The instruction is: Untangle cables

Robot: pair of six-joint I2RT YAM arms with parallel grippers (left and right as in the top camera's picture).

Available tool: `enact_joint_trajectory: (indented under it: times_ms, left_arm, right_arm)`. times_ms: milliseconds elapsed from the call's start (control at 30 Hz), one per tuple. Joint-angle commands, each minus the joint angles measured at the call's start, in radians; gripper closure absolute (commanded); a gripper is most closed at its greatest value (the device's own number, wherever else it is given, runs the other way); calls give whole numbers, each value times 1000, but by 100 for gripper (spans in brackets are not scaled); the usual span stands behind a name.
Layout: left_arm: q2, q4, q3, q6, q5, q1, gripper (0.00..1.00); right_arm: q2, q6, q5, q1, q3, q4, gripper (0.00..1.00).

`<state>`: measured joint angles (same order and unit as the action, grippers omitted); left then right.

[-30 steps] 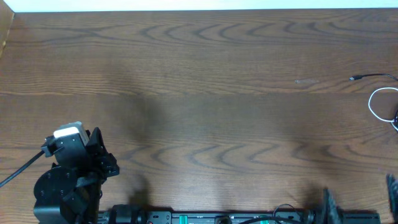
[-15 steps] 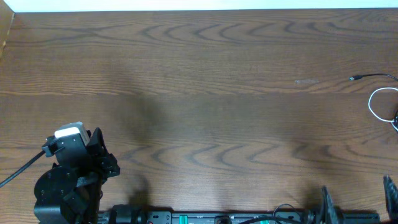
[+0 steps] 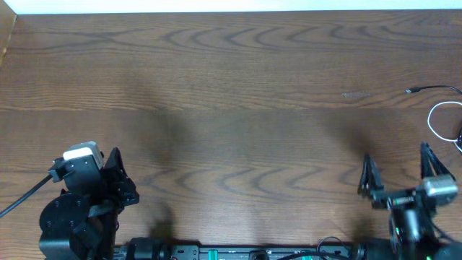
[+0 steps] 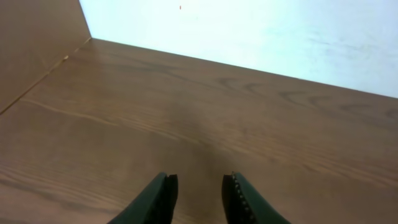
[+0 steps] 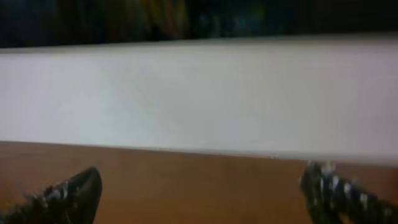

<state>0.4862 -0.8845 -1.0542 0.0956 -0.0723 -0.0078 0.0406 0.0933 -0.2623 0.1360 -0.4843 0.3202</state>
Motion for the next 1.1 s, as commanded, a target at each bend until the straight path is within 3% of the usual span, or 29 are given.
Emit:
enact_joint_trajectory:
  times_ms: [0, 133, 267, 467, 800, 1067]
  left_arm:
    - [-3, 3, -10, -10, 11, -3, 66]
    - [-3, 3, -10, -10, 11, -3, 61]
    - [-3, 3, -10, -10, 7, -3, 60]
    - [-3, 3, -10, -10, 8, -3, 60]
    - [-3, 2, -10, -14, 7, -3, 59]
    - [-3, 2, -10, -13, 8, -3, 59]
  right_arm:
    - [-7, 117, 125, -5, 119, -92, 1]
    - [-7, 127, 139, -5, 241, -253, 1]
    - [-6, 300, 321, -5, 322, -270, 1]
    - [-6, 318, 331, -5, 416, -360, 1]
    - [-6, 325, 332, -5, 444, -311, 1]
    - [0, 429, 355, -5, 454, -198, 1]
